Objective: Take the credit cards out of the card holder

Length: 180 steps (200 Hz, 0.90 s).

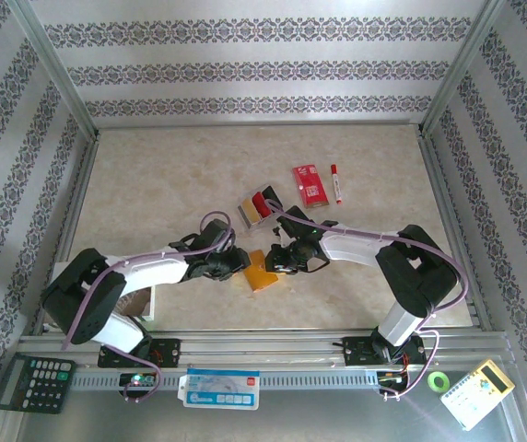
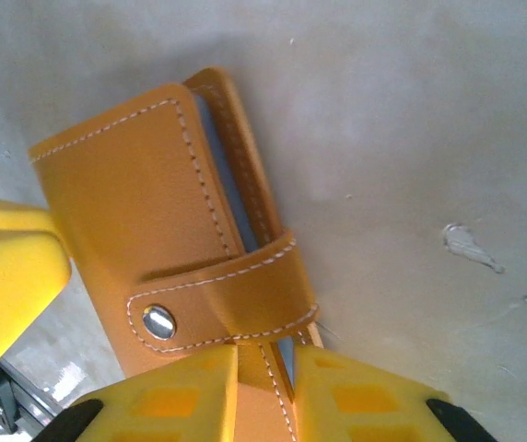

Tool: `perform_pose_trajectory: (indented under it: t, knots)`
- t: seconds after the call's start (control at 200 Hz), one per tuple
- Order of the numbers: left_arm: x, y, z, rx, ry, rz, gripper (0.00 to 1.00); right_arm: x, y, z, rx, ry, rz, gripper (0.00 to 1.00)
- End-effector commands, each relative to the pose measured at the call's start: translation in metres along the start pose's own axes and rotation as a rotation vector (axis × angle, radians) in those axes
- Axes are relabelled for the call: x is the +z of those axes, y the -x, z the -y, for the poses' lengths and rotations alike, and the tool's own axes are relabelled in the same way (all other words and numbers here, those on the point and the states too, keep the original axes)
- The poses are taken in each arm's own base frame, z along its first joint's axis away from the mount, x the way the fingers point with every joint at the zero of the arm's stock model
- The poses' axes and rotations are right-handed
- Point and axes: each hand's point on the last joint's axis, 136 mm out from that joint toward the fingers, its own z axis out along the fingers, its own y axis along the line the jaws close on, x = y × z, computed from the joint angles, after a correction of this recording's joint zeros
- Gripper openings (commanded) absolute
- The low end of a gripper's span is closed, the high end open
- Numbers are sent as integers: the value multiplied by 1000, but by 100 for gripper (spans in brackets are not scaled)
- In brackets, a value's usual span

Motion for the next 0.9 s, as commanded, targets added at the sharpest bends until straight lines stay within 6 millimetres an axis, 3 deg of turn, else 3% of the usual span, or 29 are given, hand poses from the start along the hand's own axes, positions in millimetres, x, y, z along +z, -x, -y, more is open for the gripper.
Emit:
perform_pose_trajectory:
  t: [0.0,0.215,0.32,0.525,0.894]
  knots:
    - [3,20,14,70,-18,32,31,10,-5,-3,1,15,-16,23]
    - [7,39,19,90,-15,47,31,3,17,-7,-4,0,57,24]
    - [-4,41,16,100,-3,53,32,-10,23,-3,-8,-21,112,27]
    - [-25,28,11,143,-5,29,46,-19,26,-4,-34,-23,148,31]
    - [-6,6,10,91,-81,-97,47,-6,35,1,-17,-48,134,28]
